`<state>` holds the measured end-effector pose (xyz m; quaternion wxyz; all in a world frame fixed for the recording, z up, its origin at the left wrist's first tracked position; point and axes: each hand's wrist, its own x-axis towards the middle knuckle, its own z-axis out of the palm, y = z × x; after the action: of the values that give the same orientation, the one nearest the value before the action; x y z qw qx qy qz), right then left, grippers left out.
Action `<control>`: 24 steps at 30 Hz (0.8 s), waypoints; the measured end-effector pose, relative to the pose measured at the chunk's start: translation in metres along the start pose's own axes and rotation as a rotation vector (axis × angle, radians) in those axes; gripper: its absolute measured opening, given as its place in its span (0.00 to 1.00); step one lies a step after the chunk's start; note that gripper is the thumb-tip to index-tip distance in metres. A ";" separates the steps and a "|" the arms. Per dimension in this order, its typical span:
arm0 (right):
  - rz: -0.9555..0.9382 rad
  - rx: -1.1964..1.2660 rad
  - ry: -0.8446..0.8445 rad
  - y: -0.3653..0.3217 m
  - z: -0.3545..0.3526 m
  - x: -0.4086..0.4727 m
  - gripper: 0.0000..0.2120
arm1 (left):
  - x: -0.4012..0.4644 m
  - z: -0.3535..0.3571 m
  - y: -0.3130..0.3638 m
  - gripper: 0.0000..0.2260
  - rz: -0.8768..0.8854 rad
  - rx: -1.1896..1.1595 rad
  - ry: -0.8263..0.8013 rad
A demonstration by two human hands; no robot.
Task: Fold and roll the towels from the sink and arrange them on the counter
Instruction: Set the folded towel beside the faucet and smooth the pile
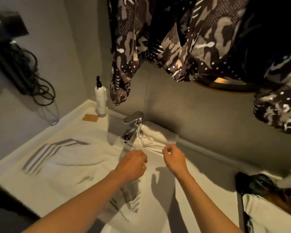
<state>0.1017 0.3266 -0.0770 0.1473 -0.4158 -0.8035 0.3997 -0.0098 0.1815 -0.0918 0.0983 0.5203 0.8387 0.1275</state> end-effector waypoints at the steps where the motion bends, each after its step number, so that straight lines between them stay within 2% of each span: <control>1: -0.023 -0.018 -0.024 -0.006 0.003 -0.010 0.06 | -0.015 -0.006 -0.006 0.13 -0.017 0.017 -0.028; 6: -0.060 -0.027 -0.159 -0.031 0.039 -0.062 0.09 | -0.089 -0.023 -0.059 0.11 -0.211 0.060 -0.192; 9: -0.081 -0.051 -0.255 -0.042 0.076 -0.077 0.09 | -0.117 -0.020 -0.097 0.11 -0.320 0.006 -0.251; 12: -0.103 -0.138 -0.421 -0.044 0.130 -0.089 0.09 | -0.140 -0.004 -0.140 0.12 -0.396 -0.024 -0.313; 14: -0.092 -0.258 -0.497 -0.034 0.167 -0.099 0.13 | -0.150 0.012 -0.166 0.14 -0.410 -0.019 -0.334; 16: -0.036 -0.399 -0.493 -0.018 0.204 -0.104 0.16 | -0.152 0.024 -0.192 0.16 -0.424 -0.002 -0.337; 18: 0.058 -0.522 -0.430 0.002 0.231 -0.105 0.15 | -0.147 0.041 -0.218 0.16 -0.425 0.019 -0.353; 21: 0.208 -0.662 -0.360 0.033 0.255 -0.103 0.14 | -0.133 0.061 -0.245 0.13 -0.344 0.134 -0.328; 24: 0.132 -0.837 -0.304 0.056 0.273 -0.105 0.12 | -0.118 0.081 -0.260 0.17 -0.238 0.283 -0.285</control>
<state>0.0412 0.1210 -0.2835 -0.1793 -0.4265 -0.8803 0.1053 -0.1540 -0.0262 -0.2466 0.1563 0.4392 0.8812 -0.0787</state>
